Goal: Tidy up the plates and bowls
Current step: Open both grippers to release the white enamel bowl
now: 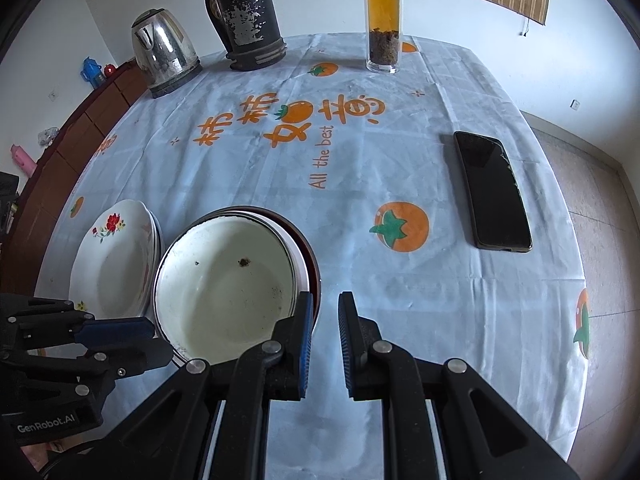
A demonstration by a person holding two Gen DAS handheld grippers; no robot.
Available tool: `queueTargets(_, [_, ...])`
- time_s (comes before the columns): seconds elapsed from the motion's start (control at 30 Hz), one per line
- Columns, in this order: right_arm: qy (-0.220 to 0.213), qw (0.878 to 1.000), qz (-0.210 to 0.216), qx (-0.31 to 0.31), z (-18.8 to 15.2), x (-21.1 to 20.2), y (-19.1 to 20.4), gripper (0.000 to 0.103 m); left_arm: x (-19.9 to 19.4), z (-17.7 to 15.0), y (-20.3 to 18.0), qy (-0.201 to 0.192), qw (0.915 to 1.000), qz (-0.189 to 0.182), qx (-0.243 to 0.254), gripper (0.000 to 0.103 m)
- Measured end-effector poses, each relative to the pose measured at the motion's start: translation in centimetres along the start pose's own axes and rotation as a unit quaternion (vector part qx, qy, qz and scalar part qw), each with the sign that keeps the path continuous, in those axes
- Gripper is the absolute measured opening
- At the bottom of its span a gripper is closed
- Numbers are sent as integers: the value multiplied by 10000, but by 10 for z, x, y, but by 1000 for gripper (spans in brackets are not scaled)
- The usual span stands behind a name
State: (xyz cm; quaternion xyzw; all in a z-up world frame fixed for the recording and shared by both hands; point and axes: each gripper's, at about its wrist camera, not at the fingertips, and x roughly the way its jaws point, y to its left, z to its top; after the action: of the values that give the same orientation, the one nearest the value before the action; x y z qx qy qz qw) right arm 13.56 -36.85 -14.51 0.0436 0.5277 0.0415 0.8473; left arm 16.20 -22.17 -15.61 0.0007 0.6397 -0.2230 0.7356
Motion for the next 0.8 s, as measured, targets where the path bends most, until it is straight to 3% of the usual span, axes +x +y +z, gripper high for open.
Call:
queueTargets(0.2, [45,10000,59,-10,-3,1,-6,14,1,-3,-4,-22,9999,-110,-120,35])
queueTargets(0.8, [5,9993,344,-109,14,8,-7,16,-3,-4,13,-170,9973,-185,-683,37])
